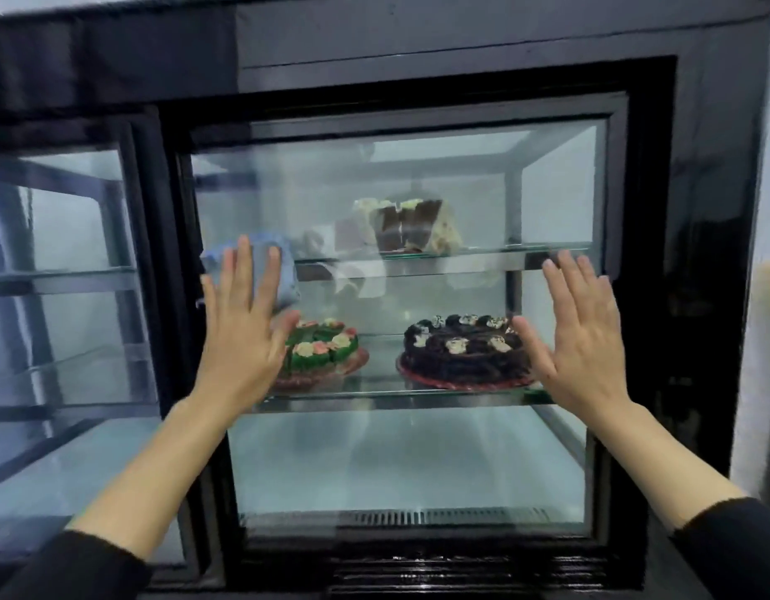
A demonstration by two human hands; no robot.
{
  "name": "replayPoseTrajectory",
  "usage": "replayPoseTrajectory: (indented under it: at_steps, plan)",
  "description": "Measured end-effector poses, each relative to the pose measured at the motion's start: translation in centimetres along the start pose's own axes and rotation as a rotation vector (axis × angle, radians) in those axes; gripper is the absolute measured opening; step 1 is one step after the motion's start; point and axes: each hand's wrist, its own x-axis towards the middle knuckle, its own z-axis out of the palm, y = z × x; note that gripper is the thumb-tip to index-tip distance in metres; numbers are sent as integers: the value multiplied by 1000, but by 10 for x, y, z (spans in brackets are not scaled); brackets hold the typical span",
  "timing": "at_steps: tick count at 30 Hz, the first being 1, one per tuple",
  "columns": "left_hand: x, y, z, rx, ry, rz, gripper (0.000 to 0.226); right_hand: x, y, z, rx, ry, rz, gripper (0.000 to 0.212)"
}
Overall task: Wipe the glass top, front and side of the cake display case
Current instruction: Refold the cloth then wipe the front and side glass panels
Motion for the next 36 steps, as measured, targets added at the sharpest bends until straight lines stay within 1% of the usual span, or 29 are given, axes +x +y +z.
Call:
replayPoseTrajectory:
  at_steps: [2,4,7,10,12,13,14,16,17,20,22,24,26,28,30,32,33,34,35,36]
  plan:
    - [-57,0,16,63,-89,17,73,-11,3,1,-53,-6,-6,67]
    - [-71,-8,24,108,-118,25,74,-19,0,4,-107,-7,-3,67]
    - [-15,-10,9,139,-54,24,73,-20,-2,6,-126,-4,12,67]
    - [50,-11,-15,135,16,-20,73,-22,0,9,-120,23,14,66]
    - [60,-8,-20,117,28,-10,77,-22,1,9,-114,33,5,65]
    - [50,-4,-16,112,19,8,78,-22,2,9,-107,30,4,65]
    - [31,-1,-8,113,0,28,80,-23,3,9,-98,27,5,65]
    - [-34,2,16,130,-82,83,82,-29,2,9,-86,21,13,64]
    - [-78,2,30,155,-152,128,83,-33,2,10,-85,20,12,64]
    - [-208,-10,61,292,-401,341,83,-43,3,12,-89,7,-13,63]
    - [-238,-21,67,335,-465,412,80,-45,4,14,-98,8,-8,63]
    - [-216,-26,64,362,-432,463,76,-46,4,15,-99,17,0,63]
    - [-169,-22,56,374,-331,473,74,-46,4,16,-96,40,-7,63]
    - [-113,-9,44,305,-209,379,69,-47,5,16,-95,66,-17,62]
    - [-72,8,37,191,-118,214,62,-47,6,16,-83,98,-26,61]
    - [-61,28,42,104,-26,86,58,-47,7,16,-74,127,-31,60]
    - [-69,34,51,85,2,58,58,-48,7,17,-70,134,-33,60]
    - [-86,38,62,86,4,82,58,-48,7,17,-67,140,-36,59]
    - [-112,41,73,103,-31,170,62,-49,7,17,-66,144,-40,59]
    - [-141,41,82,143,-95,328,68,-49,8,17,-63,145,-43,58]
